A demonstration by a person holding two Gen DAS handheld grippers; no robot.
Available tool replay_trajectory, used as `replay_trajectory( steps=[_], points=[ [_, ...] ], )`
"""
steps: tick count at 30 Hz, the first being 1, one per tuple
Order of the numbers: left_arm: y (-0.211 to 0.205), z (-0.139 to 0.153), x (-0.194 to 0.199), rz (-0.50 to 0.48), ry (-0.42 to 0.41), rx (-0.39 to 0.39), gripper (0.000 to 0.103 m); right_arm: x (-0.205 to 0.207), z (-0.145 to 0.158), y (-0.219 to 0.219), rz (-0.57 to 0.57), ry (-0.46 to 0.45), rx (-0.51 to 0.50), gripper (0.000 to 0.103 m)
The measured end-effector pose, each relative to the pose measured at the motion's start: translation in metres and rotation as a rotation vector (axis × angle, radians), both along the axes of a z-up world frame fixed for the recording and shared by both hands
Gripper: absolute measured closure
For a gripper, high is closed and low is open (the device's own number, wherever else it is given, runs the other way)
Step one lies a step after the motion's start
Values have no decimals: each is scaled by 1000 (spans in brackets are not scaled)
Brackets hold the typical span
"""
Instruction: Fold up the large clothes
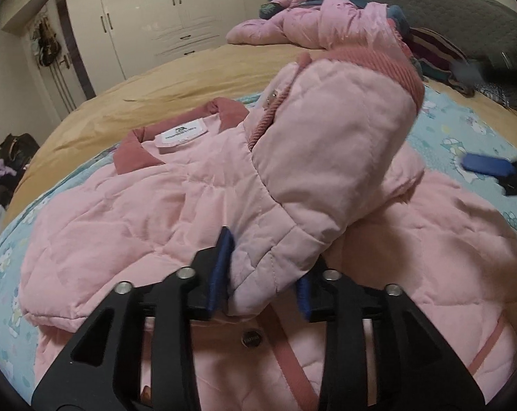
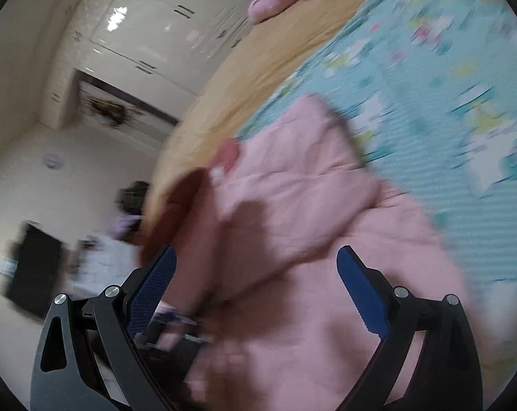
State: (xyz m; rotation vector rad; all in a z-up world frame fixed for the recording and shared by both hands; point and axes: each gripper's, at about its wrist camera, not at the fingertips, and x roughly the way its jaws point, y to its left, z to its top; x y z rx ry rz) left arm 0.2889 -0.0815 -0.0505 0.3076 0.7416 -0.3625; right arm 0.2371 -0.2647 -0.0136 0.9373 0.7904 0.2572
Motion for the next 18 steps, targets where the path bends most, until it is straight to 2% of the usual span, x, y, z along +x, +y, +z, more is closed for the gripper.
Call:
replay_trajectory(
  steps=[1,2,3,4,9,11,13,15,17,18],
  points=[
    [0,0,-2,-8,12,-7,59,7,3,5,13,11,13,9],
    [-1,1,-4,-12,19,-18,45,12,6,9,28,9,10,9],
    [-1,2,-6,-18,28,-36,39,18,10,13,47,-1,9,9],
    [-1,2,-9,-23,33,-47,37,26,14,20,73,-11,-6,9],
    [5,9,-24,-54,63,-105,16,47,10,36,118,30,-39,9],
    [13,15,-25,-62,80,-154,10,54,5,39,125,46,-52,9],
    [26,24,-23,-60,78,-182,10,61,-1,41,125,64,-57,9],
    [50,35,-12,21,52,-181,10,69,-8,42,123,81,-57,9],
    [78,45,2,128,26,-183,9,72,-13,42,116,73,-62,17],
    [91,49,9,178,17,-190,9,74,-14,41,109,66,-64,28]
  ],
)
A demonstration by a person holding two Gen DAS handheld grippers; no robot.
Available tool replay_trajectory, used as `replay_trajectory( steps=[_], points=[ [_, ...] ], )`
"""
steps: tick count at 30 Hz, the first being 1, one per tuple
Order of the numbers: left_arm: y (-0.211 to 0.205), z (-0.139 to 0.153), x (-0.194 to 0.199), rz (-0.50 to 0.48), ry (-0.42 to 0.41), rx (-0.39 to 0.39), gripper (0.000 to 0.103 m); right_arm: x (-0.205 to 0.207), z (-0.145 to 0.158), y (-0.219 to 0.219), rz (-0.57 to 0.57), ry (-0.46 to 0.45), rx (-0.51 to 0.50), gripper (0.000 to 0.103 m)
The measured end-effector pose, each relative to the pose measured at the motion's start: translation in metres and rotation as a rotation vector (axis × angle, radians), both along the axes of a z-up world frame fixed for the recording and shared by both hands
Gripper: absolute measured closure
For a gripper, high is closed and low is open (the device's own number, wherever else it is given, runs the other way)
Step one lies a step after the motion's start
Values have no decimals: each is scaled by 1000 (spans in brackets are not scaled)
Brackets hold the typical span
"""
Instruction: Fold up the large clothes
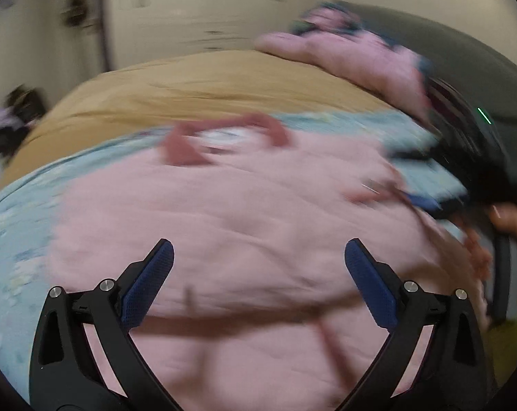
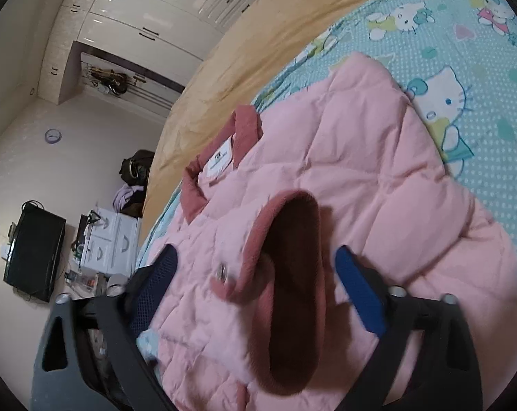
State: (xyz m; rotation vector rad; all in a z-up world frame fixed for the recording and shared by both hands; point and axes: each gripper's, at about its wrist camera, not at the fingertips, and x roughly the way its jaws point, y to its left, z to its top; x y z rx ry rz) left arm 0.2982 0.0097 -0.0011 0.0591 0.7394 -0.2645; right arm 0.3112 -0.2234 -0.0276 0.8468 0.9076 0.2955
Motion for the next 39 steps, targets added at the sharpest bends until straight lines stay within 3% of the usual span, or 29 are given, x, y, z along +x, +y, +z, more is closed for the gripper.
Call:
replay_trajectory(
  steps=[2,3,4,6,10,13,15,17,19,21,26,27,31,35,37,39],
  points=[
    [30,6,13,108,-5,-24,9,5,-3,0,-12,-5,8,38],
    [45,9,17,163,-8,-43,9,7,-4,0,-13,-13,9,48],
    [65,10,21,224,-14,-79,10,10,-4,2,-2,-24,8,71],
    [88,9,25,282,-18,-136,9,17,-2,12,47,-48,-42,94],
    [125,3,29,388,-25,-216,9,21,40,25,106,-186,-159,96],
    [138,5,27,415,-47,-296,10,24,79,35,143,-300,-256,97],
    [136,4,28,408,-61,-306,10,26,107,38,158,-384,-336,97],
    [130,-3,33,370,-47,-314,10,32,114,37,147,-402,-410,97],
    [118,-10,39,340,-24,-286,15,43,102,31,136,-346,-436,97],
    [107,-15,44,312,-19,-256,34,48,88,29,132,-309,-439,97],
    [86,-32,51,231,25,-223,67,49,58,22,105,-250,-436,97],
    [83,-37,55,218,49,-215,72,48,55,22,103,-246,-432,96],
    [78,-58,63,207,128,-162,72,46,50,20,95,-233,-442,94],
    [78,-73,67,202,160,-151,72,44,54,19,78,-199,-440,77],
    [77,-77,67,203,167,-148,72,36,63,16,19,-207,-471,46],
    [78,-77,66,203,171,-152,72,23,74,13,-81,-231,-514,40]
  ],
)
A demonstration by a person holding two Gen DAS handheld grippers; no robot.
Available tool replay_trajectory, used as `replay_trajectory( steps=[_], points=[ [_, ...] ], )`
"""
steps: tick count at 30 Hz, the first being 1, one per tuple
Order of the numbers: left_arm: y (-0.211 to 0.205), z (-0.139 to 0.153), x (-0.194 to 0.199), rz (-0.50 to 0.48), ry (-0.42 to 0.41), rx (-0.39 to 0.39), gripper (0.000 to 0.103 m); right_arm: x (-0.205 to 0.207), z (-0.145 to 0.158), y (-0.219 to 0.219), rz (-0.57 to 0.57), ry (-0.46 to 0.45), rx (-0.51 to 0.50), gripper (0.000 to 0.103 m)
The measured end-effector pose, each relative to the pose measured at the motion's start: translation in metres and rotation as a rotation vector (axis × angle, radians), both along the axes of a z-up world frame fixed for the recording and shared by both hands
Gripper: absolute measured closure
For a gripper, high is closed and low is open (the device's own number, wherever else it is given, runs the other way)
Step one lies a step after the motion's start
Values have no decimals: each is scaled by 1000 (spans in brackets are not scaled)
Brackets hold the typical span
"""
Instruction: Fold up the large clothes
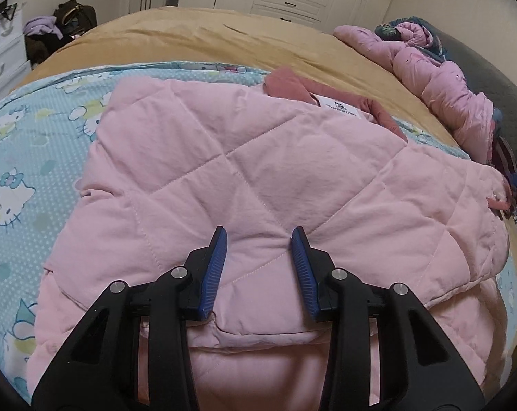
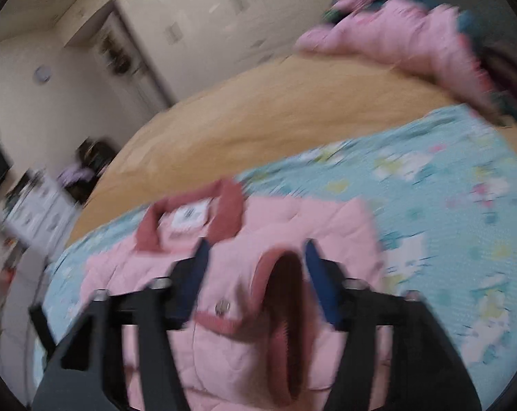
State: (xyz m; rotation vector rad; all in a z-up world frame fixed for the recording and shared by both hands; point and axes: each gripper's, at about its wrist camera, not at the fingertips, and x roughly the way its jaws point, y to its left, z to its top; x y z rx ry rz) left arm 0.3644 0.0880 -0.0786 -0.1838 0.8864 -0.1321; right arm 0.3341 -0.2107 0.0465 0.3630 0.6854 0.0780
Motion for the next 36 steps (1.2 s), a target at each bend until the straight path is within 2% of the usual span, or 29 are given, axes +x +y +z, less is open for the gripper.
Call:
replay_trajectory(
  steps=[2,4,6,9,10,14,18,23,27,28,30,32,36],
  points=[
    [1,-1,0,0,2,-5,72,-13,12,7,-20,-58,-24,40],
    [1,-1,0,-1,4,-5,72,-14,15,30,63,-66,-42,35],
    [1,-1,-1,-1,5,-4,72,-9,12,59,167,-39,-72,34],
    [0,0,0,-4,10,0,72,0,2,100,280,18,-144,24],
    [-1,-1,1,-4,12,3,72,5,-8,118,299,63,-201,22],
    [-4,1,2,-10,11,28,72,21,-42,144,309,181,-330,21],
    [-6,1,2,-12,13,33,72,34,-82,139,302,283,-321,15],
    [-9,1,1,-13,14,51,72,36,-106,139,294,261,-308,10],
    [-9,3,1,-9,9,63,71,29,-102,141,277,228,-315,9],
    [-10,6,1,-7,6,68,69,28,-99,141,277,224,-310,9],
    [-10,12,-1,-5,-6,81,48,23,-91,138,275,208,-283,9],
    [-10,16,-3,-11,-13,64,41,17,-84,131,271,188,-236,9],
    [-12,23,-6,-13,-16,89,33,4,-73,122,247,160,-196,9]
  ],
)
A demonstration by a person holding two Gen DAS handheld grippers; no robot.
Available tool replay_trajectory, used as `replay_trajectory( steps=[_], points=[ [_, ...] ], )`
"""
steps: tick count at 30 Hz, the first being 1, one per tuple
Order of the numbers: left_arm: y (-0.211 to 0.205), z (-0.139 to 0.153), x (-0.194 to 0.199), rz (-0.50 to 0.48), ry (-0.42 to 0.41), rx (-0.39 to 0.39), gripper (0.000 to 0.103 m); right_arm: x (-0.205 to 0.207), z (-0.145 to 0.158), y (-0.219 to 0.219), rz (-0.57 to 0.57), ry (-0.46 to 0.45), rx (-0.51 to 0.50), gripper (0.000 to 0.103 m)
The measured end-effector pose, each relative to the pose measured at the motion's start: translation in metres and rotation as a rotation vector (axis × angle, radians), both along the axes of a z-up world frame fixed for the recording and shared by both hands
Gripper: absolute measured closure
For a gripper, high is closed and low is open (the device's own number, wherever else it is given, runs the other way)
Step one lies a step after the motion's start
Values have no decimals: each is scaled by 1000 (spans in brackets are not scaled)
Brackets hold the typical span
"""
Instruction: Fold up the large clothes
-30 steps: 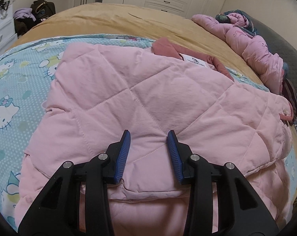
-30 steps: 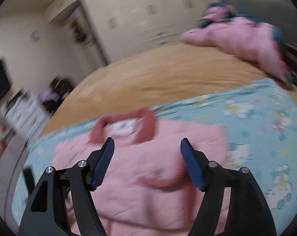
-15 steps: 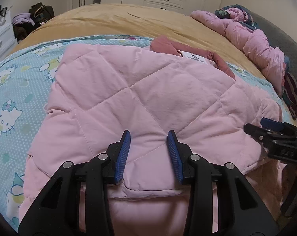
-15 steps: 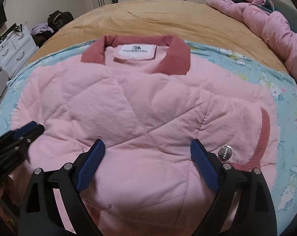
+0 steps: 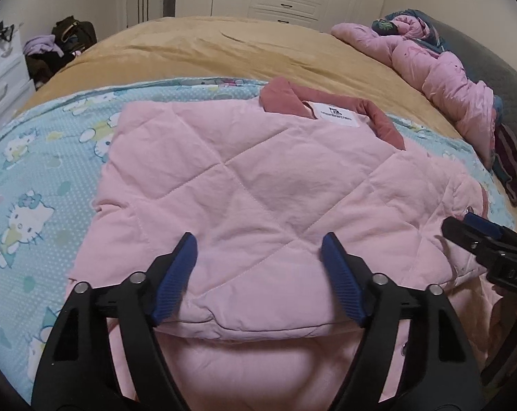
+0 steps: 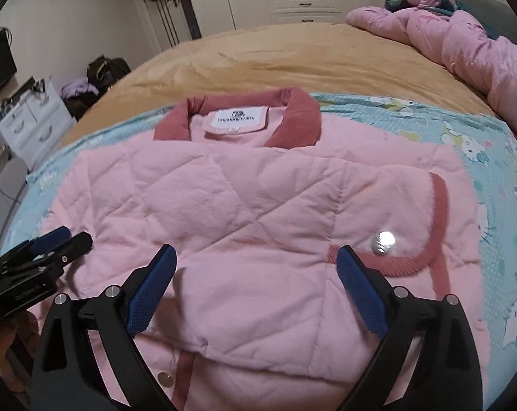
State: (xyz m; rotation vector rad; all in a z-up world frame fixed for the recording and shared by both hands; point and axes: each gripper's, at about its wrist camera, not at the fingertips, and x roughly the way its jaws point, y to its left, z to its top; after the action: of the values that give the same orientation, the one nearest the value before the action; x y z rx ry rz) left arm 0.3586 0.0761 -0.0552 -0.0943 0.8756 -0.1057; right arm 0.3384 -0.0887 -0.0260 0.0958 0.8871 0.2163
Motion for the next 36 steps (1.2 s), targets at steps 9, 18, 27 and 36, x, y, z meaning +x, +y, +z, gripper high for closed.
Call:
replay_trajectory(
  steps=[9,18,27,36],
  points=[
    [-3,18,-5,-2,-10,-7,9,-19,16,-9,-31,-42,44,4],
    [-4,33,-11,14,-18,18,9,-33,27,-15,-47,-60,67,4],
    [-4,56,-25,26,-57,17,9,-52,49,-23,-50,-92,94,4],
    [-9,91,-53,8,-140,-32,9,-87,76,-33,-33,-131,102,4]
  ],
)
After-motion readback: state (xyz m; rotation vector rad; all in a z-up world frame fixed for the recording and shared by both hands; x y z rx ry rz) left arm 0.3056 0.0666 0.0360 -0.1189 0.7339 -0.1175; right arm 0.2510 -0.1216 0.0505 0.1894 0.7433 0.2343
